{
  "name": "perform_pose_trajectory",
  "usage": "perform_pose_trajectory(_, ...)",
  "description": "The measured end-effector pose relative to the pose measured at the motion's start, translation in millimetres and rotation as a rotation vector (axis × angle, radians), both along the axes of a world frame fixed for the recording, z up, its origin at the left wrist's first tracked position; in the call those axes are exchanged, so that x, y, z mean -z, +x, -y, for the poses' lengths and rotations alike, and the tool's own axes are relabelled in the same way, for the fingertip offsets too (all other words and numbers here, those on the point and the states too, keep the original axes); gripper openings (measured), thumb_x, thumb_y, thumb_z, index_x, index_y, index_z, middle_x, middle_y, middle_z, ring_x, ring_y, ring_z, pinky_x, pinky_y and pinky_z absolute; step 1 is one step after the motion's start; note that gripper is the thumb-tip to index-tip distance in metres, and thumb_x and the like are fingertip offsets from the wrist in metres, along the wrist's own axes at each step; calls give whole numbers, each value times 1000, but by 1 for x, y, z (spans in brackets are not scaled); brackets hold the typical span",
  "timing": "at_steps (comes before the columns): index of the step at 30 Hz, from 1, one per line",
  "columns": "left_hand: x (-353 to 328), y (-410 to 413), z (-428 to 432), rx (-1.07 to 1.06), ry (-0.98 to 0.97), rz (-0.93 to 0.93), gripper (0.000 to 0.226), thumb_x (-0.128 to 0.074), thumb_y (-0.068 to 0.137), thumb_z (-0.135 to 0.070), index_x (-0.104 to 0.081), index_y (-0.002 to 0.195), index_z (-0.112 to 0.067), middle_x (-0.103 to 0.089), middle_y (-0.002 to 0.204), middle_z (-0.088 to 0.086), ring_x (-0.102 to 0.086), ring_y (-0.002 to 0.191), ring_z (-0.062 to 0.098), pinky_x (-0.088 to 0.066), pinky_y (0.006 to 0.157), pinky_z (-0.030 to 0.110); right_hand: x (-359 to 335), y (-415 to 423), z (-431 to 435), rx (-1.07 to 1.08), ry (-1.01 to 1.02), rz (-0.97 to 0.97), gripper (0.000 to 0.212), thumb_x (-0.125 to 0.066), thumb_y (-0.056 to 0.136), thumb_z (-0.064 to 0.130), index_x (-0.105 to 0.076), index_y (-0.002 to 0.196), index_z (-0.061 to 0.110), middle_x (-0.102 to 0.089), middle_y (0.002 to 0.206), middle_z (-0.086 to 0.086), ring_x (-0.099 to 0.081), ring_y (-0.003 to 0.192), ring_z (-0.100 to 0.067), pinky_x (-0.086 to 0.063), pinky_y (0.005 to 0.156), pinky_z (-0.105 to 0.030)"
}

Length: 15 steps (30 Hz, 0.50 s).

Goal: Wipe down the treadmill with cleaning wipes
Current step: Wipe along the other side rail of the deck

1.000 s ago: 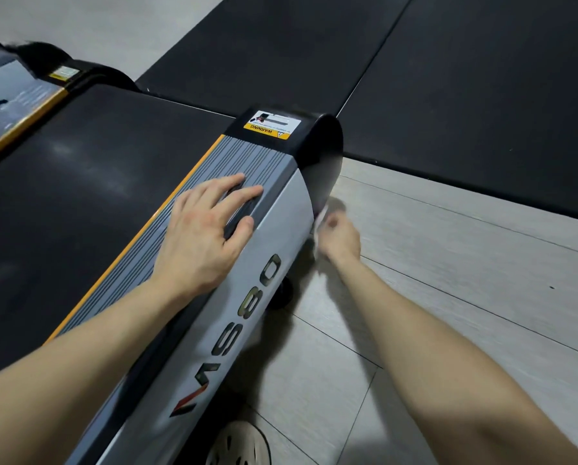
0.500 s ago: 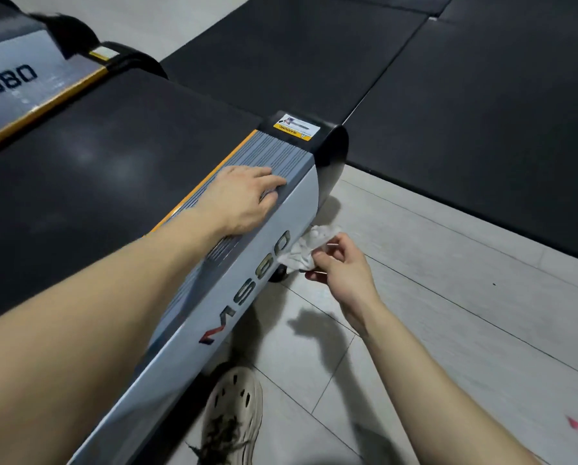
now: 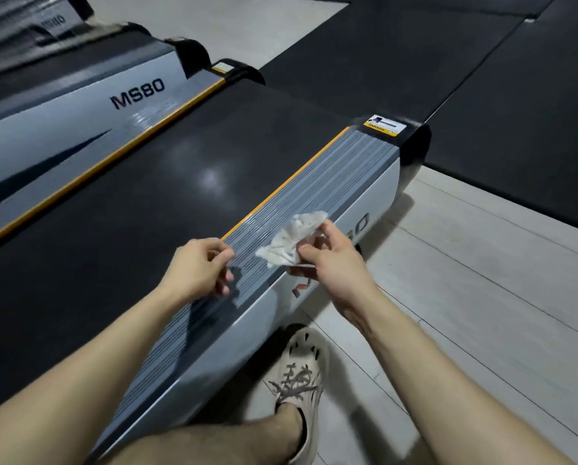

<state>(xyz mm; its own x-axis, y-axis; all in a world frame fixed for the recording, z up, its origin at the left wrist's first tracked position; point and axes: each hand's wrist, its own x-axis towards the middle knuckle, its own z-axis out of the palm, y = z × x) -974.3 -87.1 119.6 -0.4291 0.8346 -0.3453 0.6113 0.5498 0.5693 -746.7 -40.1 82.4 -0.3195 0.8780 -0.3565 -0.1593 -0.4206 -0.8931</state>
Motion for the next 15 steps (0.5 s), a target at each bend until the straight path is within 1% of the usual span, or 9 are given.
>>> perform_pose_trajectory(1, -4, -3, 4, -6, -15, -37, 29, -60, 110, -28, -73, 92, -10, -75, 66, 11, -69, 50, 25, -53, 49, 30, 0, 2, 0, -11, 14, 34, 39, -58, 101, 3, -69, 120, 36, -78, 115, -1, -77, 103, -27, -63, 90, -59)
perform_pose_trajectory(3, -13, -5, 4, -14, -18, -150, 51, -54, 111, -46, -73, 80, -10, -71, 59, 9, -65, 47, 24, -55, 55, 32, 1, 7, 1, -15, 50, 119, 41, -58, 96, 8, -70, 111, 44, -78, 113, 4, -76, 105, -27, -63, 89, -61)
perform_pose_trajectory(5, -16, 1, 3, 29, -67, -350, 81, -33, 109, -69, -69, 64, -12, -70, 61, 9, -68, 61, 30, -57, 70, 39, 4, 9, 1, -27, 75, 156, 38, -57, 95, 9, -69, 110, 42, -76, 113, 0, -76, 105, -29, -64, 87, -60)
perform_pose_trajectory(7, -14, 8, -1, 101, -130, -559, 93, -14, 103, -81, -65, 63, -14, -68, 68, 8, -65, 71, 33, -55, 76, 41, 0, 10, 1, -64, 136, 206, 31, -54, 102, 10, -67, 116, 35, -70, 115, -5, -77, 98, -29, -66, 79, -54)
perform_pose_trajectory(8, -14, 11, -3, 165, -176, -659, 91, -13, 101, -83, -68, 70, -17, -67, 71, 5, -65, 75, 32, -53, 77, 40, -2, 9, 0, -89, 184, 267, 27, -52, 105, 11, -65, 116, 32, -68, 112, -5, -77, 89, -24, -67, 75, -49)
perform_pose_trajectory(10, -8, 12, -7, 304, -198, -724, 64, -34, 102, -77, -72, 97, -25, -69, 88, -1, -66, 87, 29, -52, 81, 39, -3, 8, 0, -135, 346, 472, 22, -50, 108, 14, -64, 112, 30, -68, 104, -1, -75, 78, -19, -66, 72, -42)
perform_pose_trajectory(12, -4, 14, -8, 384, -141, -643, 33, -61, 98, -56, -63, 117, -29, -68, 105, -4, -67, 100, 28, -53, 84, 40, 2, 3, 2, -191, 480, 651, 22, -52, 104, 17, -66, 109, 33, -70, 100, 1, -72, 88, -22, -60, 79, -40)
perform_pose_trajectory(13, -4, 14, -8, 379, -95, -620, 28, -65, 96, -47, -60, 117, -30, -68, 103, -4, -68, 99, 29, -54, 82, 40, 4, 1, 4, -220, 507, 704, 22, -53, 102, 20, -67, 111, 34, -71, 102, 2, -69, 92, -22, -58, 82, -37)
perform_pose_trajectory(15, -7, 12, -12, 327, -13, -608, 25, -61, 97, -34, -55, 121, -31, -73, 95, -4, -68, 92, 32, -55, 79, 41, 9, -2, 6, -237, 543, 734, 24, -57, 98, 25, -66, 117, 37, -70, 108, 6, -70, 93, -18, -58, 86, -38)
